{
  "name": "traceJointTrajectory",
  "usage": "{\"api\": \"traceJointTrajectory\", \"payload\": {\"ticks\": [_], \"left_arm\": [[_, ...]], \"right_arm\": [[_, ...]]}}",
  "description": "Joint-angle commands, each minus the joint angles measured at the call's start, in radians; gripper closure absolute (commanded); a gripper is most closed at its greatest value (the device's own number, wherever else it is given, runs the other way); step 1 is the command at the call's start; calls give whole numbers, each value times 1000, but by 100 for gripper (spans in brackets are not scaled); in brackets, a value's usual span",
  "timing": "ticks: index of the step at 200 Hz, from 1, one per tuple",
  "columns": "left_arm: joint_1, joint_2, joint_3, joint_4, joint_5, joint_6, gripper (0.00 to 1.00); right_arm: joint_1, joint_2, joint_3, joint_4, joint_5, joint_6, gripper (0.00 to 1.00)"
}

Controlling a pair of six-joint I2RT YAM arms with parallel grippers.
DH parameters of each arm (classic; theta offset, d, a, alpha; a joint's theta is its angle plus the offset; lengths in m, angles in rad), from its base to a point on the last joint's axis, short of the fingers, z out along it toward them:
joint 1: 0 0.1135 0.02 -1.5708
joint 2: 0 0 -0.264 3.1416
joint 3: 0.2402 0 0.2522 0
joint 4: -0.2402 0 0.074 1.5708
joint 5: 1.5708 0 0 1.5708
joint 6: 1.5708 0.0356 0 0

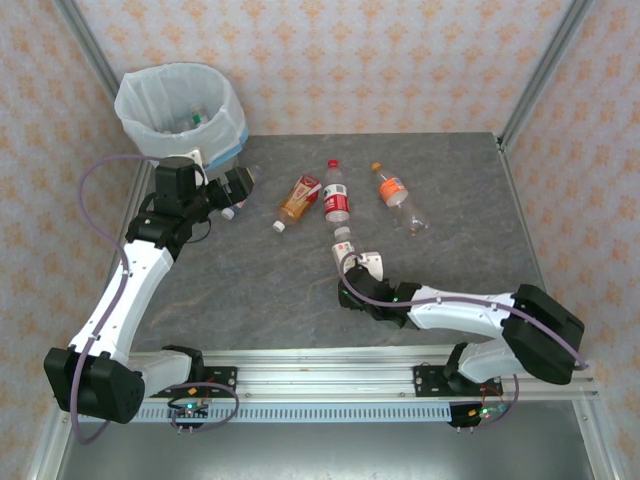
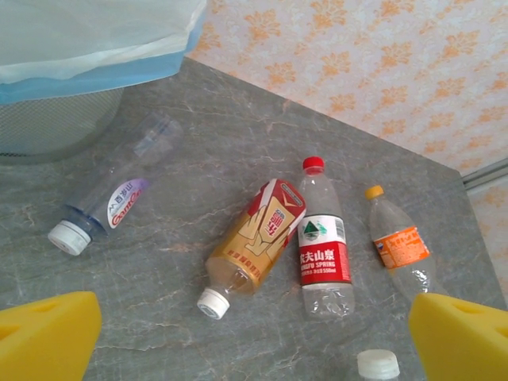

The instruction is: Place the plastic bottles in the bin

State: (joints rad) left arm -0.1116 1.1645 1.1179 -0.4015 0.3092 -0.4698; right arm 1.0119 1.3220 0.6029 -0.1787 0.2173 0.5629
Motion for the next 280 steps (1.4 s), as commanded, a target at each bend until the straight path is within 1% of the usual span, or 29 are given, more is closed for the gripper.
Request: {"api": "traceJointTrajectory", "payload": {"ticks": [1,17,38,75,104,129,161,203,223,232,238,246,263,280], "left_arm": [[-6,-11,-15,39,53,13,0],[-6,-9,-18,48,83,13,0],[-7,-4,-16,54,119,15,0],[-18,13,-9,54,149,7,0],[-50,43,-8,70,162,-22,0],[-107,85,-5,96,178,-46,0],[-172,135,28,88,191,-12,0],[-229,197,71,88,224,-12,0],[-253,211,79,102,201,-22,0],[-256,212,78,109,177,-33,3],[-257,216,77,111,164,-39,7],[-257,222,80,112,151,-41,14],[-257,235,87,110,133,-52,33],[-257,240,85,112,138,-55,46]], "right_arm": [[4,-38,-23,95,21,-45,72],[5,-50,-25,134,-11,-95,81],[4,-63,-25,178,-43,-154,100],[4,-75,-13,258,-89,-205,100],[4,-73,13,343,-132,-237,100],[5,-59,37,427,-147,-279,100],[4,-15,86,462,-180,-310,100],[5,34,105,566,-218,-278,100],[5,59,125,565,-246,-286,100],[5,67,131,561,-252,-285,100],[5,69,132,561,-254,-282,100],[5,69,132,566,-256,-277,100],[5,66,126,579,-255,-273,100],[5,59,120,581,-247,-267,100]]}}
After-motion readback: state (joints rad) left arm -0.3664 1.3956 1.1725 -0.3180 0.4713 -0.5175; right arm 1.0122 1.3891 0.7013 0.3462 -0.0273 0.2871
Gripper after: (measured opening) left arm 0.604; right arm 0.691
